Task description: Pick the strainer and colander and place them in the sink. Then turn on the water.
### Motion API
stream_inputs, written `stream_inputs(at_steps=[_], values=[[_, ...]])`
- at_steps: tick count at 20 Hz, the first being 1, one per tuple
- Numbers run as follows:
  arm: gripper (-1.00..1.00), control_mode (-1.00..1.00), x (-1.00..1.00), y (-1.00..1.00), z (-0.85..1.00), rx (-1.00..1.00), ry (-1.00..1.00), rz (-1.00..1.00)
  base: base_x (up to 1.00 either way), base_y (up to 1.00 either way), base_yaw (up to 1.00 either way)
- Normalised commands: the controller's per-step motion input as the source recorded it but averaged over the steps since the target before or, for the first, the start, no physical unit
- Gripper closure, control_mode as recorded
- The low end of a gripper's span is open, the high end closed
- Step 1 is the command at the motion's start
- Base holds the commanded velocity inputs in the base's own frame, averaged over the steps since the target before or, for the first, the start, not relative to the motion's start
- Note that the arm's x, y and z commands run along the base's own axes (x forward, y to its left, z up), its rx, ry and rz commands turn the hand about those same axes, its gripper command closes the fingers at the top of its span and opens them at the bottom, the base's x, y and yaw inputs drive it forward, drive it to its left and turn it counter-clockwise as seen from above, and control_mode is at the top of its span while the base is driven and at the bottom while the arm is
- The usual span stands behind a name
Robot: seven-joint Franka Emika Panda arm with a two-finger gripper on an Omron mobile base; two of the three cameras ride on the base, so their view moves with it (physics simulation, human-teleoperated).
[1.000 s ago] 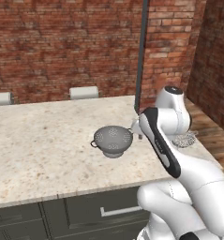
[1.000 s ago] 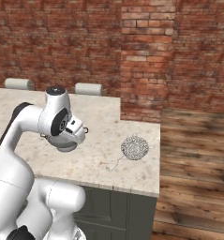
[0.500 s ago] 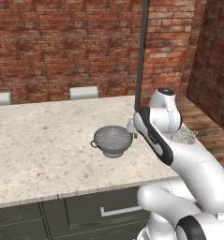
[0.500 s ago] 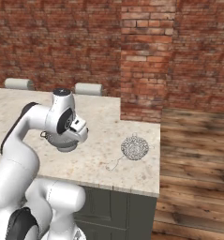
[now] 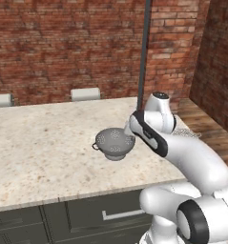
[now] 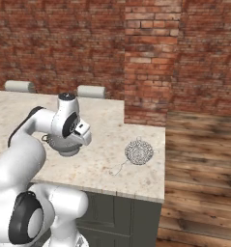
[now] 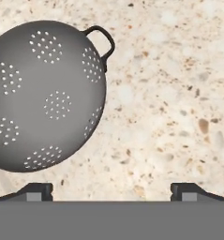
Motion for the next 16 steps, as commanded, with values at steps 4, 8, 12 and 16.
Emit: stream_inputs(at_steps=[4,8,12,16], values=[[-1.0,-1.0,0.29,0.06,-0.26,0.0,0.0,0.0,0.0,0.0,0.0],[-1.0,-1.0,0.25,0.01,-0.2,0.0,0.0,0.0,0.0,0.0,0.0],[-1.0,-1.0,0.24,0.03,-0.26,0.0,0.0,0.0,0.0,0.0,0.0],[-1.0,-1.0,0.22,0.01,-0.26,0.01,0.0,0.0,0.0,0.0,0.0]])
